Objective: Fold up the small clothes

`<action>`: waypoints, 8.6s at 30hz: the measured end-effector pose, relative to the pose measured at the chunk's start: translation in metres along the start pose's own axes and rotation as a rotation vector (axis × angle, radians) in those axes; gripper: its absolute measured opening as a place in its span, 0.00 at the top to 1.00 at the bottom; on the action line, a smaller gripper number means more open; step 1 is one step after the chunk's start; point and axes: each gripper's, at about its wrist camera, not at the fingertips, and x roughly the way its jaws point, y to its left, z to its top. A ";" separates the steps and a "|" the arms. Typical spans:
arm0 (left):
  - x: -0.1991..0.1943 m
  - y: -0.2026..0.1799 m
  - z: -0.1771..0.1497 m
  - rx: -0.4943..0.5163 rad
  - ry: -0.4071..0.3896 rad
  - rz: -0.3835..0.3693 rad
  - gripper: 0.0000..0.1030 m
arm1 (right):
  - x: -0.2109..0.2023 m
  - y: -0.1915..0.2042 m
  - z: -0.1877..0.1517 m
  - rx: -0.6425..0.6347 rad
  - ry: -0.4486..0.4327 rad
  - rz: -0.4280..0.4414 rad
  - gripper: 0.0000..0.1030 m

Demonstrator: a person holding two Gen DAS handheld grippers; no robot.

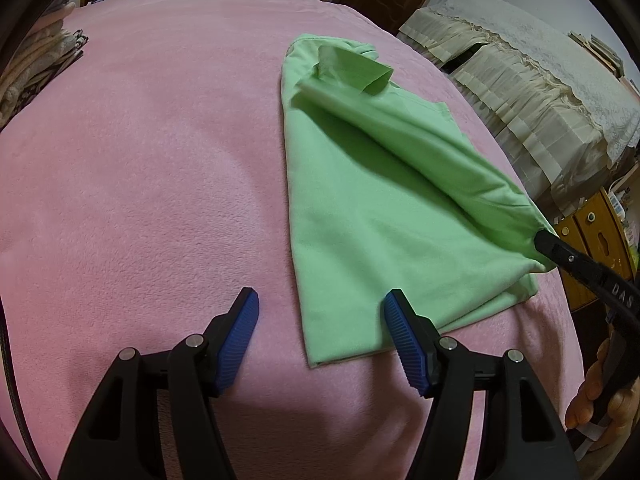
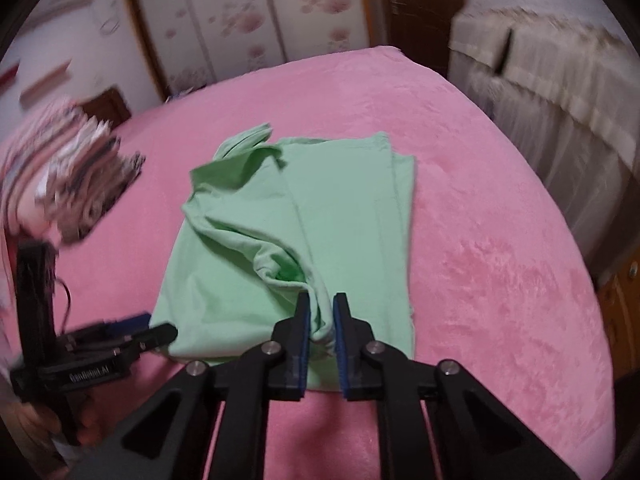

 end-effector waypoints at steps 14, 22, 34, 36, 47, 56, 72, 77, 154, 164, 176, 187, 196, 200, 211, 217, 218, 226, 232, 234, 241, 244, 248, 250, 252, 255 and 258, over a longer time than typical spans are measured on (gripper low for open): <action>0.000 -0.003 -0.001 0.009 0.002 0.002 0.37 | 0.000 -0.053 -0.039 0.426 -0.008 0.010 0.95; 0.000 -0.004 -0.001 0.010 0.006 0.005 0.37 | 0.003 -0.050 -0.043 0.410 0.021 -0.025 0.95; -0.005 -0.006 0.004 0.008 0.038 0.003 0.36 | -0.014 -0.030 -0.040 0.257 0.021 -0.151 0.92; -0.011 -0.007 0.007 0.004 0.038 0.001 0.36 | -0.025 -0.022 -0.034 0.189 -0.002 -0.189 0.92; -0.033 -0.003 0.051 0.007 -0.047 0.025 0.33 | -0.019 0.057 0.021 -0.207 -0.087 -0.119 0.49; -0.013 0.003 0.084 0.012 -0.058 0.025 0.33 | 0.057 0.126 0.041 -0.462 -0.038 -0.039 0.49; 0.010 0.019 0.098 -0.017 -0.035 0.000 0.33 | 0.115 0.131 0.057 -0.479 0.057 -0.080 0.94; 0.010 0.011 0.102 0.006 -0.041 -0.006 0.33 | 0.101 0.107 0.077 -0.393 0.011 -0.075 0.95; 0.123 -0.057 0.189 0.226 -0.005 0.146 0.29 | 0.110 -0.047 0.083 -0.048 0.105 -0.104 1.00; 0.059 -0.041 0.205 0.131 -0.045 0.017 0.29 | 0.062 -0.066 0.092 0.047 0.059 -0.036 0.96; -0.046 -0.025 0.172 0.249 -0.130 0.003 0.26 | 0.008 -0.052 0.097 0.109 0.010 0.084 0.69; -0.010 -0.023 0.138 0.159 0.061 -0.141 0.19 | 0.021 -0.054 0.093 0.121 0.100 0.150 0.56; 0.063 0.001 0.136 -0.005 0.175 -0.267 0.19 | 0.088 -0.087 0.079 0.240 0.263 0.259 0.56; 0.088 0.007 0.142 -0.039 0.195 -0.328 0.19 | 0.118 -0.097 0.077 0.290 0.321 0.290 0.56; 0.129 0.017 0.172 -0.124 0.146 -0.513 0.12 | 0.164 -0.118 0.089 0.404 0.297 0.529 0.56; 0.140 0.015 0.179 -0.134 0.089 -0.573 0.07 | 0.185 -0.108 0.102 0.373 0.283 0.606 0.56; 0.142 0.013 0.180 -0.130 0.078 -0.583 0.07 | 0.187 -0.105 0.106 0.365 0.282 0.612 0.56; 0.140 0.002 0.180 -0.108 0.035 -0.583 0.44 | 0.185 -0.091 0.117 0.241 0.235 0.572 0.63; 0.139 -0.003 0.182 -0.082 0.019 -0.439 0.84 | 0.172 -0.087 0.118 0.183 0.179 0.472 0.88; 0.132 -0.011 0.184 -0.058 0.002 -0.387 0.88 | 0.163 -0.077 0.121 0.132 0.151 0.425 0.90; 0.071 -0.031 0.193 -0.006 -0.094 -0.294 0.93 | 0.100 -0.033 0.130 0.003 0.020 0.287 0.91; 0.026 -0.042 0.193 0.027 -0.149 -0.280 0.94 | 0.053 -0.009 0.134 -0.039 -0.047 0.264 0.91; -0.053 -0.052 0.190 0.071 -0.253 -0.268 0.94 | -0.004 0.026 0.139 -0.089 -0.114 0.250 0.92; -0.092 -0.052 0.187 0.086 -0.299 -0.259 0.94 | -0.038 0.051 0.140 -0.121 -0.151 0.245 0.92; -0.126 -0.050 0.183 0.100 -0.335 -0.248 0.94 | -0.069 0.073 0.139 -0.151 -0.187 0.253 0.92; -0.181 -0.044 0.174 0.130 -0.385 -0.215 0.94 | -0.107 0.110 0.136 -0.192 -0.229 0.263 0.92; -0.227 -0.031 0.166 0.139 -0.395 -0.171 0.94 | -0.140 0.150 0.134 -0.242 -0.255 0.276 0.92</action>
